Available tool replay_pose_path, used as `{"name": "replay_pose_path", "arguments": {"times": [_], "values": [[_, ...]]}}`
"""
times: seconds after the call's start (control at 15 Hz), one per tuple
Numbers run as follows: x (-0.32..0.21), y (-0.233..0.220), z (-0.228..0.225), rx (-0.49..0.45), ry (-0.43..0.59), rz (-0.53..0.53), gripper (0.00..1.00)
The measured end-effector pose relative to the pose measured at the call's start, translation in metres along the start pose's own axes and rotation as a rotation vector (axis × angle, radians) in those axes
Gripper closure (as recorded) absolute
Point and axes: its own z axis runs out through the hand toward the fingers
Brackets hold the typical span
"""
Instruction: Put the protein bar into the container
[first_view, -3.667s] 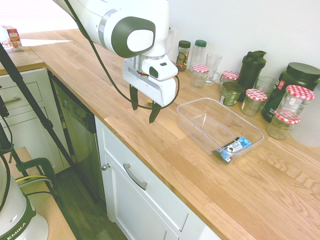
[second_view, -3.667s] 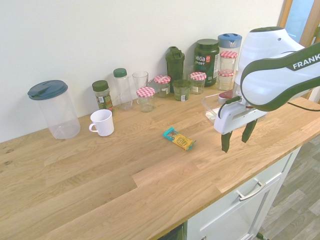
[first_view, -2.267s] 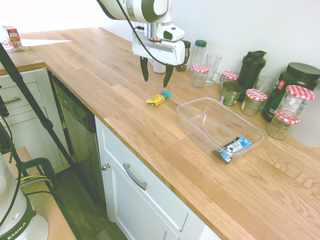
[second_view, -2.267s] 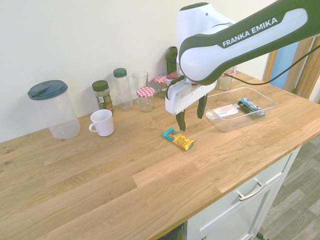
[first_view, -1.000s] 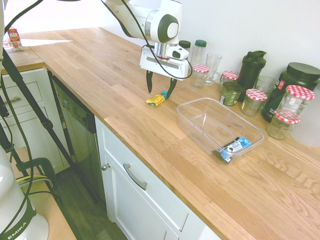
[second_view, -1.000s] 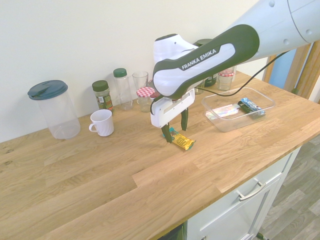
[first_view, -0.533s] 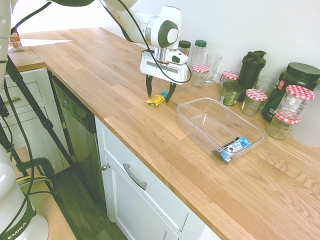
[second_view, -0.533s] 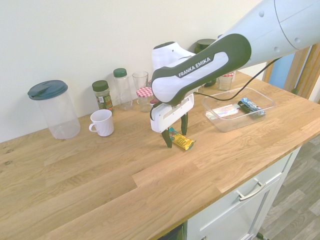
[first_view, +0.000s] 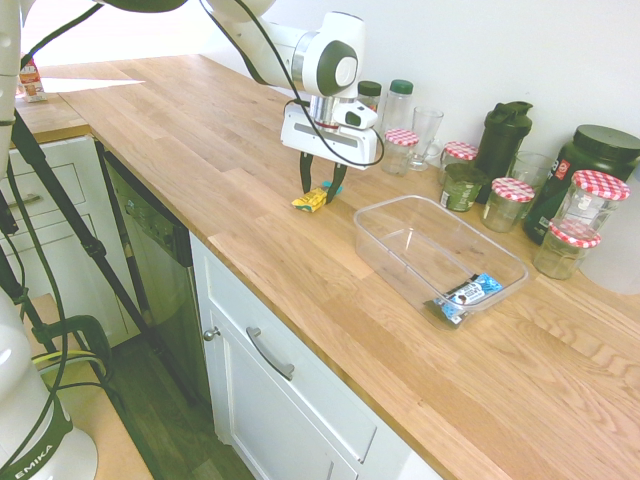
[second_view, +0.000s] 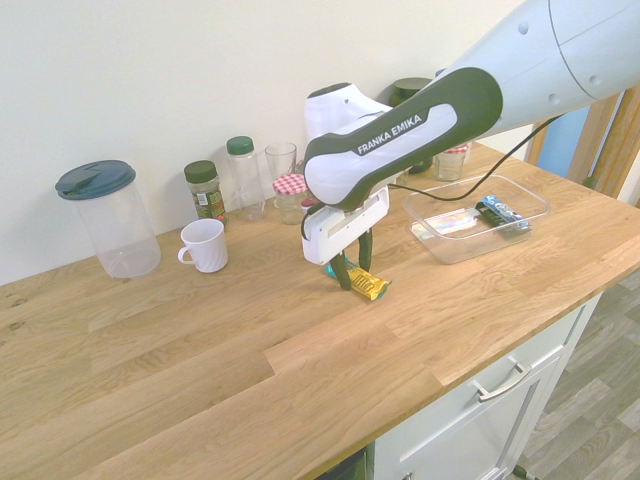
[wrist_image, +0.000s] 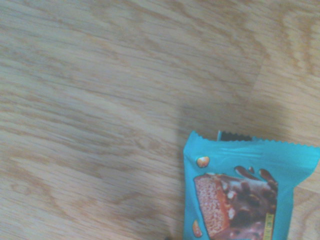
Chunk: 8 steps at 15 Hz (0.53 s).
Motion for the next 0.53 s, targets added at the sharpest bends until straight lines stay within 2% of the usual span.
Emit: {"name": "replay_pose_path", "arguments": {"times": [0.33, 0.53], "values": [[0.000, 0.001, -0.003, 0.002, 0.006, 0.002, 1.00], [-0.006, 0.011, -0.032, 0.027, 0.043, 0.009, 1.00]]}}
